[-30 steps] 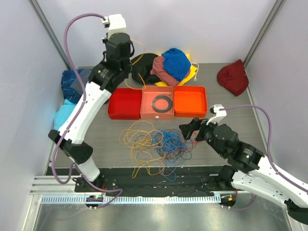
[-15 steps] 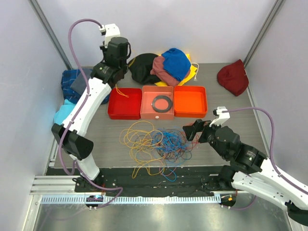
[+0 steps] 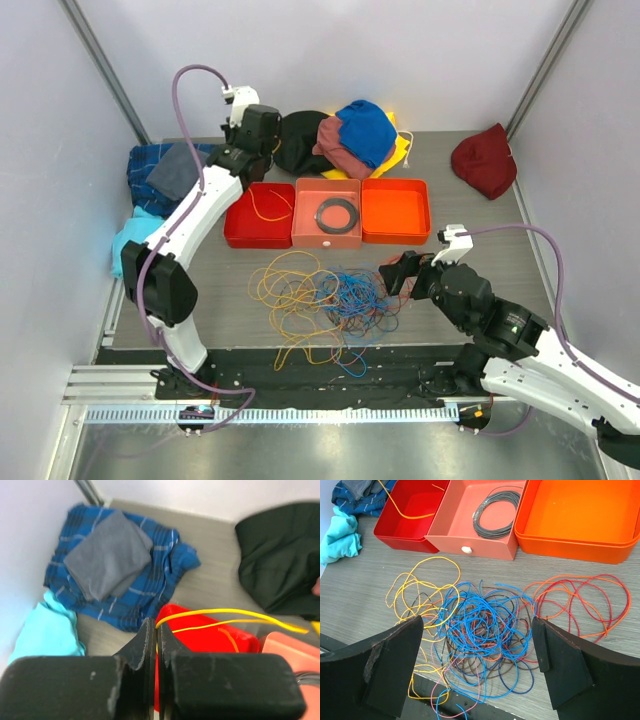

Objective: Untangle the cables

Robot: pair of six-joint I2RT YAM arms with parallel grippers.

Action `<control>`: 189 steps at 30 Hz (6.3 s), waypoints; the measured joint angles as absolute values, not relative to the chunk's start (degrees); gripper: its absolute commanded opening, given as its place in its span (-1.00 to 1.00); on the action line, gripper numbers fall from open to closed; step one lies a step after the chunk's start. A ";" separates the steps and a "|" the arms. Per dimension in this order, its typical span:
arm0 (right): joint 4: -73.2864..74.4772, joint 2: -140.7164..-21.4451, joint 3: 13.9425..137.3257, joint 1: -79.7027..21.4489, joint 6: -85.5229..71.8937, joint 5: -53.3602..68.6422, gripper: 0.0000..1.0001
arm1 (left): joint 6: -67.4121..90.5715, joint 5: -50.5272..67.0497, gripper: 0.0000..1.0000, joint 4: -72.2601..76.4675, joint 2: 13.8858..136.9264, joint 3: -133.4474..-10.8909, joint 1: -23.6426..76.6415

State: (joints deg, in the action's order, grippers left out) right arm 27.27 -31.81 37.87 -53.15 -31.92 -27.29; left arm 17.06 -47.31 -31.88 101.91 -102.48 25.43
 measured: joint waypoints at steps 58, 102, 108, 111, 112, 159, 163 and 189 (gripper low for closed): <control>22.96 -38.28 32.75 -53.15 -36.60 -30.59 1.00 | 43.07 -25.54 -0.16 -35.22 98.61 -62.92 49.01; 22.37 -41.87 33.76 -53.15 -35.70 -31.09 0.99 | 38.52 -10.28 -0.18 -23.99 87.53 -56.36 59.94; 22.35 -41.89 33.76 -53.15 -35.68 -31.22 0.99 | 38.76 -13.50 -0.75 -24.43 88.12 -56.31 59.94; 22.37 -41.89 33.76 -53.15 -35.68 -31.24 0.99 | 38.98 -14.96 -0.93 -24.75 87.44 -56.21 59.94; 22.37 -41.89 33.76 -53.15 -35.68 -31.24 0.99 | 38.98 -15.42 -0.98 -25.10 86.76 -56.16 59.94; -7.70 -57.43 35.86 -53.91 -32.03 -3.42 0.89 | 35.55 -26.85 -0.99 -41.41 63.77 -72.05 59.94; -7.73 -58.98 36.12 -53.93 -31.83 -3.53 0.87 | 35.59 -26.79 -1.00 -41.39 63.68 -71.96 59.94; -9.98 -61.91 37.41 -56.07 -29.85 -3.79 0.84 | 17.52 -34.44 -1.00 -46.02 80.93 -126.50 59.99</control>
State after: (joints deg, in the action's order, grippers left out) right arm -9.98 -61.91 37.41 -56.07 -29.85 -3.79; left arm 17.52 -34.44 -46.02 80.93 -126.50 59.99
